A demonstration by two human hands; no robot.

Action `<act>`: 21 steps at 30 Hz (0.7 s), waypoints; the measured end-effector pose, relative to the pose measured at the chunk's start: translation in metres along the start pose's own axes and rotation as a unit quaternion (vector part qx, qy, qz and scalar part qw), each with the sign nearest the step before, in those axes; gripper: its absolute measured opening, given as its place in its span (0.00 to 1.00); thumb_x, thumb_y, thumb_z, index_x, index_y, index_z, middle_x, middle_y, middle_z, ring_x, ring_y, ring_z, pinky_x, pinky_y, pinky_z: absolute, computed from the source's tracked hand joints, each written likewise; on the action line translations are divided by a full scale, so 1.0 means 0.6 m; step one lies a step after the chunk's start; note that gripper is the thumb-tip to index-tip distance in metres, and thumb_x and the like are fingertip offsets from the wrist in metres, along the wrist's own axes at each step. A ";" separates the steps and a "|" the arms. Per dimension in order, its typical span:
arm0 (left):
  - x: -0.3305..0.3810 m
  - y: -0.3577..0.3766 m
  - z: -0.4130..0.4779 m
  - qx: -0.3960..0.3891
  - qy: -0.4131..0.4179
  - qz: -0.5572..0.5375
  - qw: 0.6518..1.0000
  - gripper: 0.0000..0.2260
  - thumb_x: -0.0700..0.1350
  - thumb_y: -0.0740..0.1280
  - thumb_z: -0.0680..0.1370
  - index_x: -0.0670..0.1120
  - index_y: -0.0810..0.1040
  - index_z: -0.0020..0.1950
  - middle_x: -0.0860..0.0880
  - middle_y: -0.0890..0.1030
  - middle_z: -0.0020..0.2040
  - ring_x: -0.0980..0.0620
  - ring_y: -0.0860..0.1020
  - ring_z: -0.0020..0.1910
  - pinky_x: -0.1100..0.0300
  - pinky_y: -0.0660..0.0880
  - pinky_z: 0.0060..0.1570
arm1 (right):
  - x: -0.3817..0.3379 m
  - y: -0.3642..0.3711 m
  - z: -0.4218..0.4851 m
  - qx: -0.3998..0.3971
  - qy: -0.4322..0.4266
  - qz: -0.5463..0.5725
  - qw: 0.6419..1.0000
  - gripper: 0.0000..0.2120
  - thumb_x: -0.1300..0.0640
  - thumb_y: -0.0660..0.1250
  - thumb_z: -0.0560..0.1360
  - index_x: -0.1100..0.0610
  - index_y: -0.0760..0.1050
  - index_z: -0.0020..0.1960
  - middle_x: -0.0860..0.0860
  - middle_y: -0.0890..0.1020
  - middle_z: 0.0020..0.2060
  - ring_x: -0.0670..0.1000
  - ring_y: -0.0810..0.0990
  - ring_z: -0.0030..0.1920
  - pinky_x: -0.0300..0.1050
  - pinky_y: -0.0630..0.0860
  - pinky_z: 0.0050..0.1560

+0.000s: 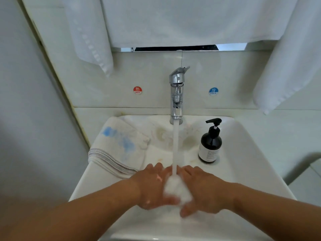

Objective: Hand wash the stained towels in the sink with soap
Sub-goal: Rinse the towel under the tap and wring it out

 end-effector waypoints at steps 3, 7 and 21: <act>-0.007 -0.004 0.020 0.030 0.010 0.068 0.997 0.38 0.63 0.62 0.80 0.50 0.48 0.82 0.45 0.62 0.72 0.43 0.66 0.67 0.48 0.68 0.69 | 0.004 -0.015 0.018 0.038 0.001 -0.059 0.998 0.49 0.32 0.73 0.69 0.49 0.52 0.78 0.52 0.71 0.64 0.56 0.73 0.61 0.50 0.72 0.63; -0.029 -0.024 0.032 0.054 0.011 -0.023 0.998 0.27 0.68 0.62 0.78 0.52 0.70 0.70 0.48 0.77 0.61 0.46 0.78 0.57 0.50 0.76 0.58 | 0.006 -0.056 0.018 0.088 -0.013 0.023 0.996 0.27 0.32 0.75 0.67 0.43 0.70 0.58 0.49 0.82 0.50 0.54 0.81 0.50 0.49 0.79 0.50; 0.013 -0.017 -0.012 0.007 0.004 0.010 1.000 0.28 0.64 0.56 0.83 0.58 0.53 0.80 0.46 0.62 0.73 0.42 0.68 0.68 0.49 0.68 0.65 | 0.001 0.004 0.029 0.024 0.002 -0.016 1.000 0.47 0.32 0.69 0.71 0.42 0.44 0.78 0.52 0.66 0.63 0.58 0.73 0.59 0.53 0.74 0.62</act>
Point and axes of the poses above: each hand's wrist, its own z-axis towards the middle knuckle, its own y-axis out of the palm, x = y × z, the point moved 10 cm from there along z, towards the middle knuckle
